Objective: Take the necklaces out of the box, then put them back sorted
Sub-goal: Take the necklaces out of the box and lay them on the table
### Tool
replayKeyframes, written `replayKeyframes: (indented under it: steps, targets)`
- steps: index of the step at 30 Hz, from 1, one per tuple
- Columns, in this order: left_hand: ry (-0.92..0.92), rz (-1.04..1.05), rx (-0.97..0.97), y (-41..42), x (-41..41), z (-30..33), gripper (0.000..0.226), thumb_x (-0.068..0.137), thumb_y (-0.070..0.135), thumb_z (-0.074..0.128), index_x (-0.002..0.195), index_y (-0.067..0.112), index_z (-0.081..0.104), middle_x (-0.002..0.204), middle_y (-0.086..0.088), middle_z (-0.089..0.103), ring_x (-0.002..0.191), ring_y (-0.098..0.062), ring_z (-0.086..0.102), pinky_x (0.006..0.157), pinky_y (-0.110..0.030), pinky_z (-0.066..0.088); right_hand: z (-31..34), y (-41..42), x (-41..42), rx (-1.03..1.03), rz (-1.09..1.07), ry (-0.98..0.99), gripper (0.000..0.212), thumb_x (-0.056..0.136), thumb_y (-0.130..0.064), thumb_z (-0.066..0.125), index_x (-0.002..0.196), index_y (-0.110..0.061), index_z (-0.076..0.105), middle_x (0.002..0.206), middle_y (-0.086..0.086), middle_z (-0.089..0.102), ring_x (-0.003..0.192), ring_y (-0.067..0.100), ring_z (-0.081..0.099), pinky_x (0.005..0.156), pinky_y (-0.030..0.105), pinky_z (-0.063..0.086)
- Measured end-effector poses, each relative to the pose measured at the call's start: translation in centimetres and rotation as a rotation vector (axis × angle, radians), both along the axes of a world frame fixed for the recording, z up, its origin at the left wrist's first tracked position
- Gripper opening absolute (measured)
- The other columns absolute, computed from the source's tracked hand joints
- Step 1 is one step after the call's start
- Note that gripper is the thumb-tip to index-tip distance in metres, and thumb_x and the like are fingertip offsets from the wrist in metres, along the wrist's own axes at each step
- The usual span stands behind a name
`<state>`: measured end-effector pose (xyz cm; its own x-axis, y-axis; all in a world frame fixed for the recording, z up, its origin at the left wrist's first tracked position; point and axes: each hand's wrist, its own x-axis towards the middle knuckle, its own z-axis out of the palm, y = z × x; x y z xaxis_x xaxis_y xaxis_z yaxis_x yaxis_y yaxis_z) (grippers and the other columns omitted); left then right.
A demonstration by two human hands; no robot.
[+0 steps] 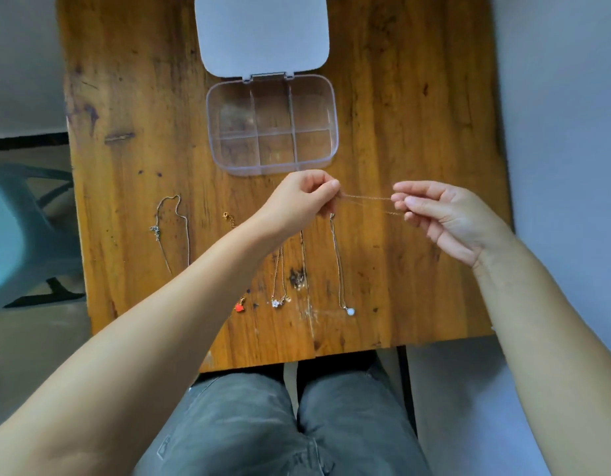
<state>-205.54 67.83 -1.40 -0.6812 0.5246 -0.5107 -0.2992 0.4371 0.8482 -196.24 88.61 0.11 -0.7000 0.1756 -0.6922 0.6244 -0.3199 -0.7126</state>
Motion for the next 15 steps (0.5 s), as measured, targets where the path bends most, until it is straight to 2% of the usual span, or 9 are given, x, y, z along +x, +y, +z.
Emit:
replayKeyframes:
  steps: [3,5,7,10,15]
  targets:
    - [0.171,0.068,-0.077,2.3,0.1,0.0,0.028,0.094,0.025,0.047,0.071,0.024,0.063,0.059,0.011,0.057,0.052,-0.003,0.049,0.055,-0.016,0.043,-1.1,0.3,3.1,0.058,-0.057,-0.09,0.021,0.089,0.003,0.058,0.094,-0.012,0.071,0.088,0.006,0.076,0.085,0.016,0.073,0.065,0.017,0.055]
    - [0.179,0.091,-0.067,4.1,0.4,0.1,0.028,0.095,0.025,0.046,0.073,0.023,0.064,0.064,0.008,0.059,0.058,-0.007,0.052,0.056,-0.018,0.046,-1.5,0.1,4.7,0.059,-0.07,-0.124,0.018,0.089,0.002,0.058,0.096,-0.011,0.07,0.088,0.007,0.076,0.084,0.016,0.073,0.064,0.018,0.056]
    - [0.041,0.157,0.032,6.0,0.7,0.3,0.028,0.096,0.021,0.045,0.076,0.016,0.064,0.071,0.002,0.065,0.068,-0.011,0.061,0.068,-0.026,0.053,-1.8,-0.4,6.0,0.08,-0.059,-0.143,0.017,0.089,0.0,0.059,0.096,-0.012,0.07,0.084,0.004,0.076,0.08,0.013,0.073,0.061,0.017,0.056]
    - [-0.19,0.298,0.148,8.3,0.9,0.4,0.027,0.097,0.015,0.043,0.079,0.011,0.062,0.066,0.0,0.067,0.064,-0.014,0.065,0.064,-0.026,0.054,-2.2,-1.0,7.6,0.049,-0.101,-0.146,0.016,0.089,-0.004,0.06,0.096,-0.015,0.07,0.077,-0.003,0.076,0.075,0.009,0.071,0.059,0.017,0.055]
    - [-0.28,0.433,0.114,10.0,-0.2,-0.2,0.02,0.096,0.015,0.047,0.088,0.009,0.064,0.068,-0.004,0.064,0.062,-0.013,0.065,0.065,-0.025,0.056,-2.8,-1.1,9.2,-0.227,-0.312,-0.148,0.017,0.091,-0.008,0.058,0.092,-0.014,0.074,0.078,0.001,0.072,0.079,0.014,0.069,0.064,0.025,0.054]
